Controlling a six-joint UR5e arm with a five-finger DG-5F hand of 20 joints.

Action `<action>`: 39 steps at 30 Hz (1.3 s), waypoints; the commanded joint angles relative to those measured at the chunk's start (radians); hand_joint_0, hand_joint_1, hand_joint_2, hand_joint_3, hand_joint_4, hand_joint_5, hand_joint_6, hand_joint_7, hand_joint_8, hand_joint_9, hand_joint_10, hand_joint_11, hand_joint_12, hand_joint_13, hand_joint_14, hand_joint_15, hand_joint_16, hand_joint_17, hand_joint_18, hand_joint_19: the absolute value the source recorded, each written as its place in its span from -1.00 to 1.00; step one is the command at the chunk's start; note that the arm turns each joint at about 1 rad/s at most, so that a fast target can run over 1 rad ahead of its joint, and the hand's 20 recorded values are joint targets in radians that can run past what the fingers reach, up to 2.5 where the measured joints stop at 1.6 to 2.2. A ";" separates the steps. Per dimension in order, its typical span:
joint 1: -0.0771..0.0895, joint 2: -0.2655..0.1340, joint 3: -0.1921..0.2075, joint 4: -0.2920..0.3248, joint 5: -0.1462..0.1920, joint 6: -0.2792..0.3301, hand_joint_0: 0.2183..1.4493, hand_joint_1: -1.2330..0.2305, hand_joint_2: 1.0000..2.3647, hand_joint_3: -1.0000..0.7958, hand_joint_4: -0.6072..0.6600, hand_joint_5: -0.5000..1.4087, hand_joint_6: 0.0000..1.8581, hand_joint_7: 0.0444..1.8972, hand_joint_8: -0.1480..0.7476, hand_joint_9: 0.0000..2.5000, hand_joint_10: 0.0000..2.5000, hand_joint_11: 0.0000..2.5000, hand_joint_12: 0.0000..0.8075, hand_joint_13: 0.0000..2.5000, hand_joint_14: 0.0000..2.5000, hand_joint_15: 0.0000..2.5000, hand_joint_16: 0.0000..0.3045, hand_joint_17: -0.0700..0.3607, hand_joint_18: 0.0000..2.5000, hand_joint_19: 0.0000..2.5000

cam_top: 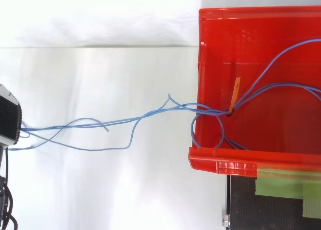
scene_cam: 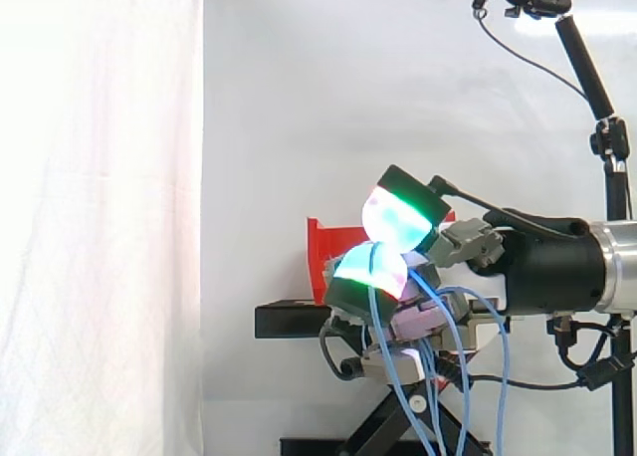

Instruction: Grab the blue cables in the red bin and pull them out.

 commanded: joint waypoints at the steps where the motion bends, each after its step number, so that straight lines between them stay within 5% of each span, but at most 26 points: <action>1: 0.002 0.000 0.000 -0.003 0.000 0.000 0.22 -0.61 -0.99 -0.87 0.00 0.35 -0.36 -0.31 -0.15 -0.27 0.52 0.11 -0.25 -0.10 0.71 -0.18 -0.73 -0.25 -0.17 -0.03; 8: 0.002 0.000 0.000 -0.007 0.001 0.000 0.22 -0.61 -1.00 -0.90 0.00 0.35 -0.38 -0.31 -0.15 -0.25 0.61 0.10 -0.25 -0.14 0.96 -0.18 -0.75 -0.27 -0.13 -0.01; 12: 0.003 0.000 0.000 -0.018 0.001 0.000 0.22 -0.61 -1.00 -0.91 -0.05 0.35 -0.39 -0.30 -0.18 -0.25 0.97 0.06 -0.24 -0.13 0.92 -0.15 -0.74 -0.27 -0.13 -0.02; 20: 0.003 0.000 0.000 -0.015 -0.007 -0.007 0.22 -0.60 -0.99 -0.90 -0.08 0.33 -0.37 -0.29 -0.17 -0.30 1.00 0.11 -0.24 -0.12 0.72 -0.08 -0.74 -0.25 -0.14 -0.03; 31: 0.002 0.000 0.000 -0.015 -0.007 -0.016 0.16 -0.58 -0.98 -0.57 -0.04 0.17 0.19 -0.49 -0.13 -0.39 1.00 0.04 -0.21 -0.15 0.77 -0.08 -0.74 -0.25 -0.14 -0.01; 39: 0.003 0.000 0.000 -0.015 -0.008 -0.016 0.16 -0.58 -0.98 -0.53 -0.04 0.14 0.31 -0.53 -0.12 -0.41 1.00 0.04 -0.23 -0.16 0.79 -0.08 -0.74 -0.25 -0.14 -0.02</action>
